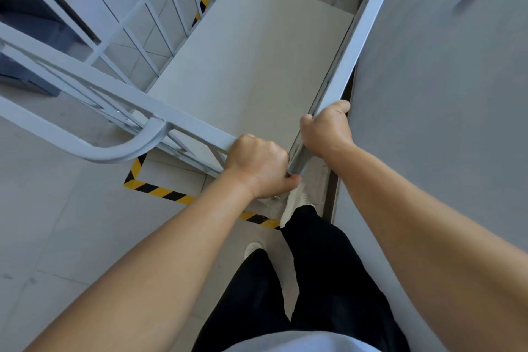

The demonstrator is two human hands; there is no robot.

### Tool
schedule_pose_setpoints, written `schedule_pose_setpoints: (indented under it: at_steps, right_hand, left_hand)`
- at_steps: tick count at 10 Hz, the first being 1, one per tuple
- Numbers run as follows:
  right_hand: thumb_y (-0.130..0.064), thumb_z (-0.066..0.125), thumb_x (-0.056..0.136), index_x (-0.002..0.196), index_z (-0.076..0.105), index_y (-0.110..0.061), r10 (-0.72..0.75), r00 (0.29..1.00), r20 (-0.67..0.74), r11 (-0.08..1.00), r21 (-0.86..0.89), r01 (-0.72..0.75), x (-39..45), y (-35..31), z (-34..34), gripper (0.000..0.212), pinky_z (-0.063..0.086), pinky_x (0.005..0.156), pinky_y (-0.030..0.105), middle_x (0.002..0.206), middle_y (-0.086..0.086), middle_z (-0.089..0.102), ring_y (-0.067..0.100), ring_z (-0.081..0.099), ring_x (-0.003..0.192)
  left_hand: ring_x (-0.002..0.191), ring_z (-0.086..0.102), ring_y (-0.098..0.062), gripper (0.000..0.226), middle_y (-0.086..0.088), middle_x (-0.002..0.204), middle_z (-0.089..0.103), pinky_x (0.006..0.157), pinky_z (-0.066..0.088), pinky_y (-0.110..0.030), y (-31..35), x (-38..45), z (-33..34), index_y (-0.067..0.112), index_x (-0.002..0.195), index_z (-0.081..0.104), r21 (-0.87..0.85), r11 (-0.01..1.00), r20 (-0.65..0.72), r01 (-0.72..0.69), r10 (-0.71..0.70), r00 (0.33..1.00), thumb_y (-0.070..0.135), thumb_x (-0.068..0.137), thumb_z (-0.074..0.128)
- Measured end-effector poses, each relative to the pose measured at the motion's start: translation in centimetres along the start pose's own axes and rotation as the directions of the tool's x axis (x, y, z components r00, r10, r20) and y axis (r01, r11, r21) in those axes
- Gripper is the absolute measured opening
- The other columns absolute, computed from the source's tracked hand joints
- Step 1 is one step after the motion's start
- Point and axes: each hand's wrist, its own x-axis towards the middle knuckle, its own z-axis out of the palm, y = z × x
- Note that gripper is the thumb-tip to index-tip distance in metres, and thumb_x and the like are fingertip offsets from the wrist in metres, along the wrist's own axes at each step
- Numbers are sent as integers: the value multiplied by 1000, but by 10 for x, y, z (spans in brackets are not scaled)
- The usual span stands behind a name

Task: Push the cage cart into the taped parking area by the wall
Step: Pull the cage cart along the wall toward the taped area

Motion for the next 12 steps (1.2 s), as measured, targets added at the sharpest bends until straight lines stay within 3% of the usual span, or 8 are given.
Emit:
schedule_pose_setpoints:
  at_steps: [1, 2, 4, 5, 7, 9, 10, 12]
  right_hand:
    - [-2, 49, 88, 129, 35, 1, -155, 962, -226, 896, -441, 41, 12, 20, 13, 43, 19, 52, 31, 67, 5, 29, 17, 34, 59]
    - [1, 45, 86, 126, 37, 4, -181, 953, -242, 828, -560, 15, 11, 17, 13, 41, 30, 60, 29, 70, 5, 33, 17, 41, 63]
    - [-2, 53, 86, 132, 37, 1, -131, 964, -232, 954, -294, 58, 18, 24, 16, 49, 24, 53, 27, 61, 7, 28, 13, 29, 52]
    - [-6, 52, 89, 127, 40, -2, -33, 936, -350, 980, 174, 100, 16, 18, 15, 39, 23, 55, 18, 75, 4, 37, 5, 38, 62]
    - [-19, 47, 93, 129, 33, -2, 16, 891, -453, 901, 392, 184, 22, 24, 14, 42, 35, 62, 29, 102, 0, 38, 20, 44, 81]
    - [-21, 43, 98, 123, 25, -3, 103, 944, -313, 878, 475, 62, 20, 20, 12, 36, 36, 66, 31, 103, 12, 52, 27, 49, 85]
    - [-25, 51, 94, 139, 17, -2, 114, 913, -391, 884, 460, 86, 16, 16, 17, 61, 37, 87, 36, 138, 15, 33, 32, 42, 119]
    - [-35, 50, 93, 150, -5, -2, -1, 814, -580, 971, 192, 139, -6, -4, 46, 86, 8, 117, 39, 158, 12, -3, 29, -3, 146]
  left_hand:
    - [64, 49, -20, 48, 2, 68, 53, 62, 34, -29, 0, 0, -1, 22, 75, 57, -7, 1000, 6, -1, 1, 1000, 63, 89, 34]
    - [63, 49, -20, 49, 2, 66, 51, 63, 37, -29, -1, 0, -2, 22, 74, 54, -1, 1000, 0, 9, -9, 1000, 63, 89, 34]
    - [59, 47, -20, 51, 2, 63, 48, 60, 37, -27, 0, 0, -4, 21, 73, 54, 16, 1000, -1, 22, -22, 1000, 65, 88, 34]
    - [59, 47, -20, 52, 2, 58, 43, 60, 36, -28, 0, -1, -6, 20, 71, 51, 6, 999, 15, 35, -36, 999, 65, 88, 35]
    - [64, 51, -21, 52, 1, 64, 54, 70, 41, -31, 1, -5, -12, 21, 76, 55, -27, 998, 31, 58, -58, 998, 67, 88, 36]
    - [93, 58, -19, 54, 2, 95, 65, 88, 36, -33, -2, -8, -4, 21, 97, 58, -150, 986, -62, 68, -78, 995, 71, 84, 42]
    - [103, 52, -19, 55, 3, 106, 61, 99, 30, -33, -5, -16, -3, 20, 105, 55, -221, 973, -113, 63, -90, 990, 70, 83, 45]
    - [128, 40, -19, 83, 1, 133, 51, 116, 11, -41, -33, -37, -6, 19, 133, 46, -312, 941, -113, 127, -170, 979, 79, 77, 40]
